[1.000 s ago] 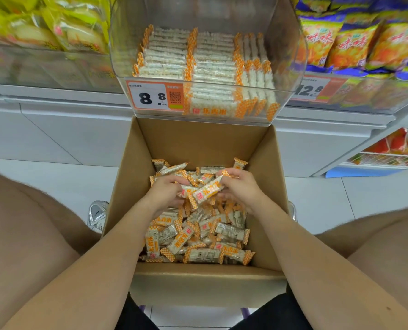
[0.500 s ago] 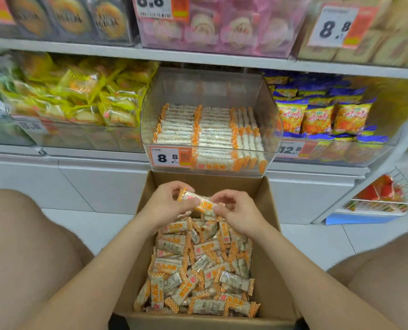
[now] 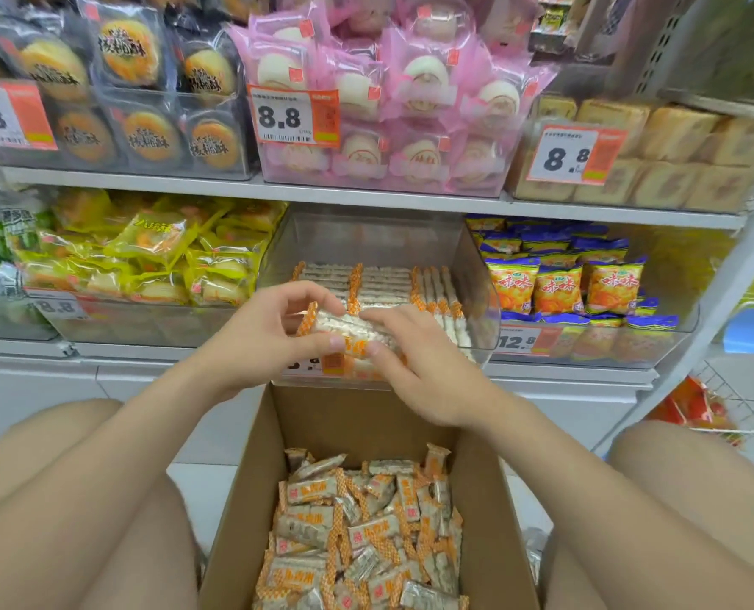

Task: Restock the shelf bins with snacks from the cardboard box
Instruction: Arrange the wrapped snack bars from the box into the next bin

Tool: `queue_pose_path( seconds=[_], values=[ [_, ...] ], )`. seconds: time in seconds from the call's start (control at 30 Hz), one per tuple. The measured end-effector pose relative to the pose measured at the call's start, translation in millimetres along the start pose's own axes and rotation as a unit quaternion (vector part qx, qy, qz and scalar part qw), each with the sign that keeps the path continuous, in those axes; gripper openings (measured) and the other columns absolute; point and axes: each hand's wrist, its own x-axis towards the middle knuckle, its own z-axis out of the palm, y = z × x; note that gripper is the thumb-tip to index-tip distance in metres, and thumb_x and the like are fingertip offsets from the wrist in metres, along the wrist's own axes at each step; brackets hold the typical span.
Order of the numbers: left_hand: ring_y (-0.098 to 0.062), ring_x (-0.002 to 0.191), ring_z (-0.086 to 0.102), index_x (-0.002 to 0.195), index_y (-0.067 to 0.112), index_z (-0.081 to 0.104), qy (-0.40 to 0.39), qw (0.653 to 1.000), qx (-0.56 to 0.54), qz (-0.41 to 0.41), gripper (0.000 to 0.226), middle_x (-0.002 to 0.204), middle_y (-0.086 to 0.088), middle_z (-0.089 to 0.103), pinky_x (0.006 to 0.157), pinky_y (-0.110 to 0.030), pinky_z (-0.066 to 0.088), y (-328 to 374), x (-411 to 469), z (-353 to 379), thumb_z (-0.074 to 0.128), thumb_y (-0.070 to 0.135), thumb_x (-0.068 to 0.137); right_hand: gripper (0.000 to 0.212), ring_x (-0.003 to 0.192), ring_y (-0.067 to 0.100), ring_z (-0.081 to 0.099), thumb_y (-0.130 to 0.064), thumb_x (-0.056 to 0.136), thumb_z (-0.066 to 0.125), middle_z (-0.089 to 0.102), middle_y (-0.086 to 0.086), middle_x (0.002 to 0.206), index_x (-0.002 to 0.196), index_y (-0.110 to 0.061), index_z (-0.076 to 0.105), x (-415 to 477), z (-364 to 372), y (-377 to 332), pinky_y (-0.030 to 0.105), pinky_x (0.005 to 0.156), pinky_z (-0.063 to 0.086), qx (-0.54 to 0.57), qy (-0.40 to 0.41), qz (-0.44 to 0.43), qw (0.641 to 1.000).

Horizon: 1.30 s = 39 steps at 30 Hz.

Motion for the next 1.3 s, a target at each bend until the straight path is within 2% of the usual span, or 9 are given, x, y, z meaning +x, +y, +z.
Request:
queue_pose_path(
  seconds=[0.17, 0.23, 0.33, 0.43, 0.67, 0.87, 1.07, 1.17, 1.3],
  values=[
    [-0.008, 0.108, 0.069, 0.127, 0.028, 0.065, 0.092, 0.993, 0.057, 0.038, 0.042, 0.119, 0.011, 0.072, 0.096, -0.035, 0.058, -10, 28, -1, 0.084, 0.026, 0.089, 0.050, 0.142, 0.014, 0.045, -0.036, 0.110, 0.047, 0.050, -0.001, 0.155, 0.157, -0.020, 0.042, 46, -16, 13, 0.033, 0.118, 0.037, -0.033, -0.044, -0.004, 0.998],
    [-0.010, 0.120, 0.059, 0.137, 0.024, 0.059, 0.184, 0.954, 0.223, 0.076, 0.046, 0.130, 0.008, 0.063, 0.102, -0.036, 0.051, -26, 38, 3, 0.075, 0.035, 0.095, 0.050, 0.144, 0.021, 0.044, -0.032, 0.110, 0.047, 0.049, 0.003, 0.156, 0.157, -0.017, 0.040, 67, -9, 29, 0.039, 0.119, 0.038, -0.068, -0.052, 0.031, 0.996],
    [-0.031, 0.127, 0.044, 0.141, 0.016, 0.050, 0.262, 0.868, 0.416, 0.069, 0.054, 0.137, -0.009, 0.048, 0.102, -0.050, 0.045, -46, 43, 12, 0.067, 0.031, 0.092, 0.049, 0.139, 0.033, 0.047, -0.028, 0.108, 0.047, 0.050, 0.010, 0.152, 0.155, -0.015, 0.039, 97, 11, 51, 0.050, 0.113, 0.043, -0.109, -0.029, 0.100, 0.989],
    [-0.040, 0.125, 0.040, 0.140, 0.009, 0.046, 0.268, 0.846, 0.460, 0.007, 0.068, 0.138, -0.019, 0.041, 0.097, -0.055, 0.044, -55, 53, 11, 0.073, 0.025, 0.080, 0.044, 0.125, 0.040, 0.049, -0.023, 0.106, 0.050, 0.057, 0.014, 0.139, 0.147, -0.013, 0.039, 130, 30, 58, 0.051, 0.098, 0.043, -0.151, 0.018, 0.132, 0.980],
    [-0.039, 0.132, 0.038, 0.146, 0.009, 0.040, 0.209, 0.743, 0.633, -0.059, 0.064, 0.141, -0.016, 0.042, 0.096, -0.057, 0.037, -67, 59, -3, 0.049, 0.047, 0.095, 0.067, 0.128, 0.044, 0.043, 0.003, 0.084, 0.056, 0.051, 0.022, 0.136, 0.148, -0.007, 0.037, 214, 61, 52, 0.050, 0.106, 0.042, -0.177, 0.039, 0.129, 0.975],
    [-0.040, 0.136, 0.035, 0.147, 0.011, 0.041, 0.189, 0.753, 0.629, -0.048, 0.064, 0.142, -0.013, 0.040, 0.100, -0.058, 0.035, -72, 61, -8, 0.046, 0.048, 0.095, 0.063, 0.130, 0.044, 0.040, 0.007, 0.087, 0.057, 0.027, 0.016, 0.149, 0.143, -0.022, 0.051, 253, 82, 63, 0.044, 0.109, 0.045, -0.150, 0.009, 0.188, 0.971],
    [-0.040, 0.136, 0.034, 0.137, 0.012, 0.045, 0.182, 0.756, 0.626, -0.059, 0.054, 0.143, -0.013, 0.038, 0.101, -0.060, 0.036, -68, 61, -6, 0.047, 0.044, 0.093, 0.058, 0.136, 0.047, 0.043, 0.005, 0.088, 0.060, 0.035, 0.018, 0.155, 0.140, -0.020, 0.054, 258, 83, 66, 0.051, 0.100, 0.054, -0.184, 0.025, 0.180, 0.966],
    [-0.041, 0.135, 0.034, 0.136, 0.013, 0.046, 0.181, 0.752, 0.630, -0.064, 0.052, 0.144, -0.015, 0.037, 0.102, -0.061, 0.035, -68, 60, -3, 0.047, 0.043, 0.094, 0.046, 0.138, 0.048, 0.038, -0.013, 0.093, 0.059, 0.039, 0.021, 0.152, 0.139, -0.018, 0.057, 256, 82, 68, 0.052, 0.107, 0.046, -0.237, 0.033, 0.151, 0.959],
    [-0.041, 0.136, 0.034, 0.137, 0.015, 0.044, 0.187, 0.756, 0.624, -0.067, 0.051, 0.145, -0.015, 0.035, 0.105, -0.062, 0.033, -64, 59, 1, 0.049, 0.041, 0.093, 0.052, 0.132, 0.043, 0.042, -0.025, 0.093, 0.060, 0.047, 0.018, 0.142, 0.143, -0.016, 0.052, 248, 80, 68, 0.048, 0.106, 0.041, -0.267, 0.070, 0.109, 0.955]
  ],
)
